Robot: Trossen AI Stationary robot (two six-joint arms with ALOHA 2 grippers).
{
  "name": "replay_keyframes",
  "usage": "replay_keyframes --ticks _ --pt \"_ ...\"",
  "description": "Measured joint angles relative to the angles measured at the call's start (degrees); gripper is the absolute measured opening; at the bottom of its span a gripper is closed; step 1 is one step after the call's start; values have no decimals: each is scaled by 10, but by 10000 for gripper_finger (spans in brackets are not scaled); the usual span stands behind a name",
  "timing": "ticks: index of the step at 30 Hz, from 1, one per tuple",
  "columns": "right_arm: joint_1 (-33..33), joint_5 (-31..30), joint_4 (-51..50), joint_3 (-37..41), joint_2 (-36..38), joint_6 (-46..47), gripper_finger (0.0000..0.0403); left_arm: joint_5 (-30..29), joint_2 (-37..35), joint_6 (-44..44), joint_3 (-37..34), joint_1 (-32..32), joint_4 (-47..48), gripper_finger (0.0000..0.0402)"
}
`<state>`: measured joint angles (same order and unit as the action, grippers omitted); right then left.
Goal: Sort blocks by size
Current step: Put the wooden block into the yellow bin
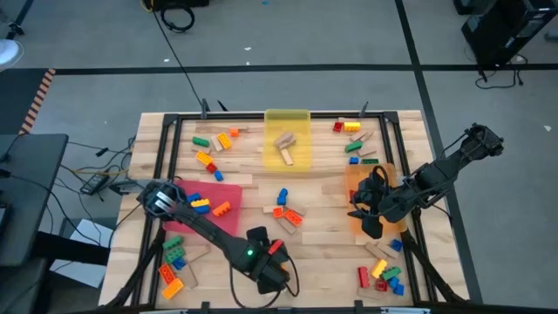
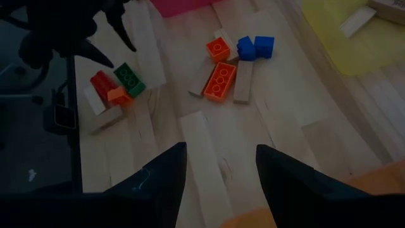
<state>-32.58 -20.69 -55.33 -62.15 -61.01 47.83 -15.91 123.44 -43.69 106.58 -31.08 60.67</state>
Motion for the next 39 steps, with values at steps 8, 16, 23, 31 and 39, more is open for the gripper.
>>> replay_keyframes --ticks 8,16,23,31,39 --pt "0 0 0 0 0 0 204 52 -5 -16 0 51 10 223" --pt "0 0 2 0 0 1 204 74 -5 -156 0 87 6 223" --pt "0 0 2 0 0 0 204 160 -5 -358 0 83 60 223" --pt "0 0 1 0 0 -7 204 202 -5 -564 0 2 132 223" --pt "0 -4 2 0 0 -20 204 257 -5 -771 0 -96 221 223"
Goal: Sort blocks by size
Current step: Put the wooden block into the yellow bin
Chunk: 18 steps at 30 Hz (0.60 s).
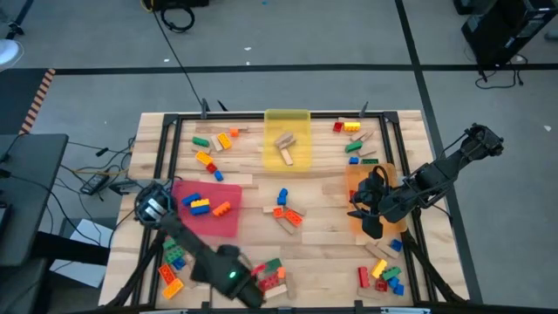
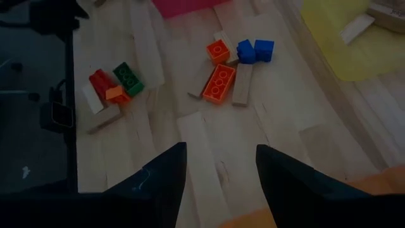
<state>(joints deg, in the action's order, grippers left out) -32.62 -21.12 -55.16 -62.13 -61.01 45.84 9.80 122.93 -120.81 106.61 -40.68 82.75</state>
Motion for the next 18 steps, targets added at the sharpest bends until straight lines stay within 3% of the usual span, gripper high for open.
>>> replay_keyframes --ticks 4,9,13,18 --pt "0 0 1 0 0 -10 204 6 0 -97 0 -39 31 223" --pt "0 -2 2 0 0 -18 204 32 0 -114 -3 -52 74 223" --pt "0 -2 2 0 0 -21 204 23 -22 -110 -60 -53 63 220" --pt "0 13 2 0 0 -21 204 34 -90 -117 -180 -66 -56 202"
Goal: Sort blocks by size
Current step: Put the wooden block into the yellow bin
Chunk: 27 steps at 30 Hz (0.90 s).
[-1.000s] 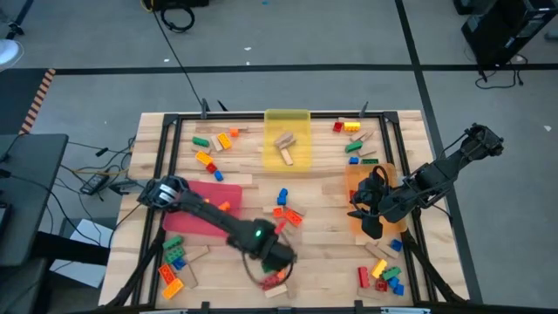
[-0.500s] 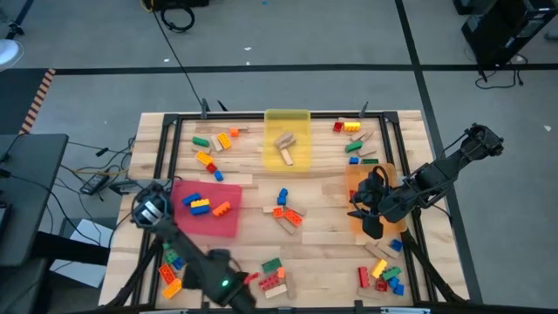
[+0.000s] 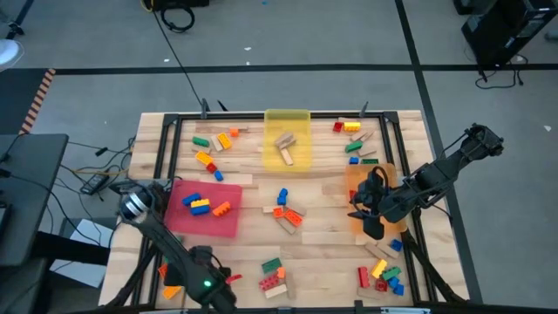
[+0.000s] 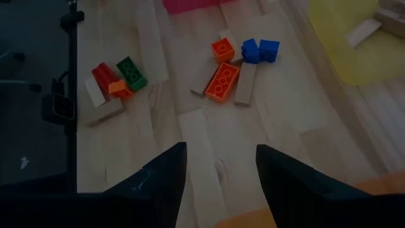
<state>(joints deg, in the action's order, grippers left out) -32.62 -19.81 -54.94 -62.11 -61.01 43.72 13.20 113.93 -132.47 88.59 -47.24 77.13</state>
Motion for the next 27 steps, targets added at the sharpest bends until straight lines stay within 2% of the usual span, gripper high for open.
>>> replay_keyframes --ticks 6,10,27 --pt "-1 4 0 0 0 0 204 8 -74 -11 -139 -1 -139 187" --pt "-10 4 2 6 0 1 204 18 -87 -12 -189 -2 -197 186" --pt "-31 5 17 62 0 32 204 26 -87 -19 -199 -29 -189 186"
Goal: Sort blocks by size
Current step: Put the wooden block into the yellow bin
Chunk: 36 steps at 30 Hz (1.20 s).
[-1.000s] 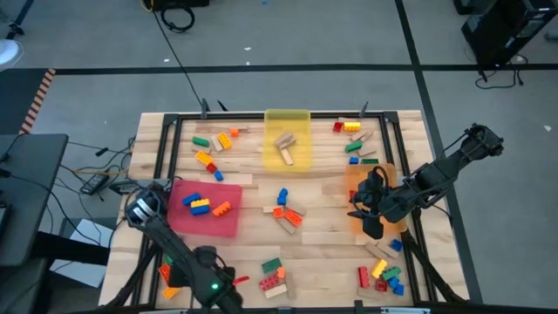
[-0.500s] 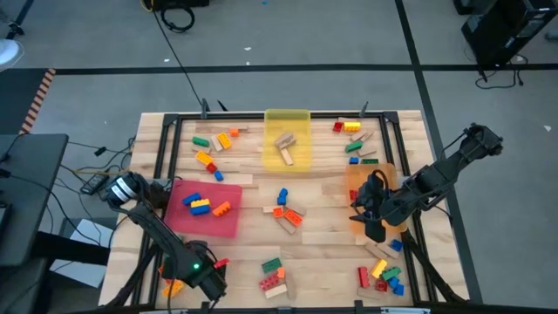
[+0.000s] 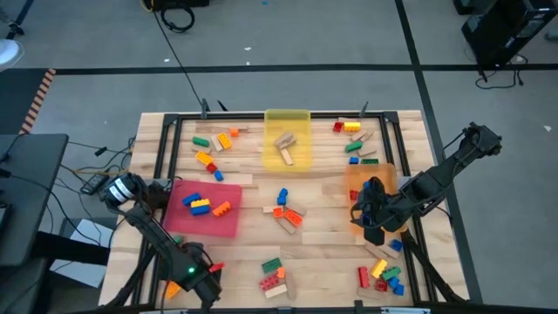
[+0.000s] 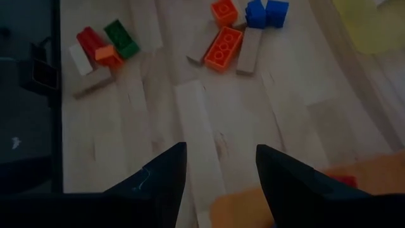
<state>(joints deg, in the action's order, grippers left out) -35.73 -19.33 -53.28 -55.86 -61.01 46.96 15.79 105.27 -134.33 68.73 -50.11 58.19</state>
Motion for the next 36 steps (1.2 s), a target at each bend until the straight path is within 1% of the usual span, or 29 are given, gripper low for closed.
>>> replay_keyframes --ticks 4,6,9,12,20,24,30,33,36 --pt "0 0 18 0 0 -3 204 -5 0 -5 -13 -8 -17 186" --pt "0 0 21 0 0 -5 204 -13 0 -4 -27 -11 -54 186" --pt "0 0 22 0 0 -5 204 -7 -3 -7 -49 -11 -89 186" --pt "0 9 22 0 0 -6 204 -7 -4 -7 -58 -11 -96 186" --pt "0 17 22 0 0 -6 204 -12 -2 -9 -51 -18 -85 186" --pt "0 17 22 0 0 -15 204 -66 -1 19 -36 -20 -79 186" --pt "3 17 22 0 0 -27 204 -120 3 22 2 -17 -42 186" --pt "7 17 22 0 0 -35 204 -122 3 21 22 -17 -8 186" --pt "11 17 25 0 0 -36 204 -118 3 21 22 -17 -1 186"
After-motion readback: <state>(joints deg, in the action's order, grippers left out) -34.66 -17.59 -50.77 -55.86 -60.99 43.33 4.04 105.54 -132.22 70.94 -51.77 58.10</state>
